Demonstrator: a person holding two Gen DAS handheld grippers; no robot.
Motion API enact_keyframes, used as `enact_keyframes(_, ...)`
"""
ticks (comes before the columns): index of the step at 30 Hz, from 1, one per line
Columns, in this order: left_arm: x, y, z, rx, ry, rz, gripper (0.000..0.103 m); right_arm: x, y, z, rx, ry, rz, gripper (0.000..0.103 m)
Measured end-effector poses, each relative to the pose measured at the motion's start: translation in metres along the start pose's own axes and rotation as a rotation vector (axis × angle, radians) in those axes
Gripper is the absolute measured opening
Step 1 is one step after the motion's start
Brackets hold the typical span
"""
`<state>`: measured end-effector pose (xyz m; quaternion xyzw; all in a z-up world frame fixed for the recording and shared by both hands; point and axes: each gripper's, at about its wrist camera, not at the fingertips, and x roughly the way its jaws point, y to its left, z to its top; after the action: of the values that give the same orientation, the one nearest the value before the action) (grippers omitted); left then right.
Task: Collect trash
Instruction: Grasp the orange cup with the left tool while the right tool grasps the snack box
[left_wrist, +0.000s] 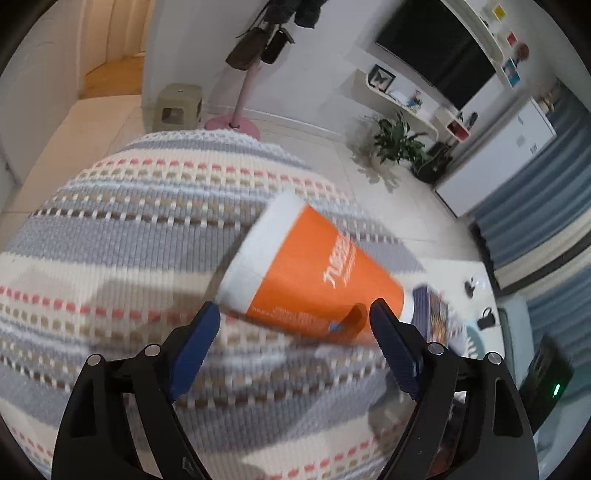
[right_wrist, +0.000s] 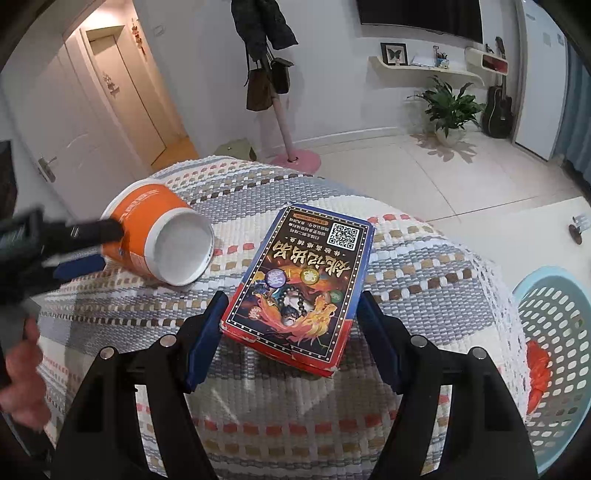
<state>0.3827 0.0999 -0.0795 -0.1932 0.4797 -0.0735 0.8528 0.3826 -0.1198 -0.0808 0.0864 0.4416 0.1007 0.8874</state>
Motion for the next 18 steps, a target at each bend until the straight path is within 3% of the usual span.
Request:
enact_keyframes(5,0.029,-0.018,0.033,-0.010,0.035,-0.027,0.082,-0.004,0.002,-0.003,-0.017,-0.007,0.000,0.068)
enact_keyframes(12,0.065,-0.052,0.035,0.017,0.045,0.005,0.082,-0.004,-0.006,-0.003,0.012,-0.007,0.011,0.068)
enact_keyframes(14,0.066,-0.058,0.030,0.044,0.021,0.025,0.078,-0.004,-0.006,-0.003,0.013,-0.009,0.005,0.068)
enact_keyframes(18,0.065,-0.061,0.028,0.022,0.012,-0.022,0.060,-0.005,-0.005,-0.003,0.014,-0.018,-0.006,0.068)
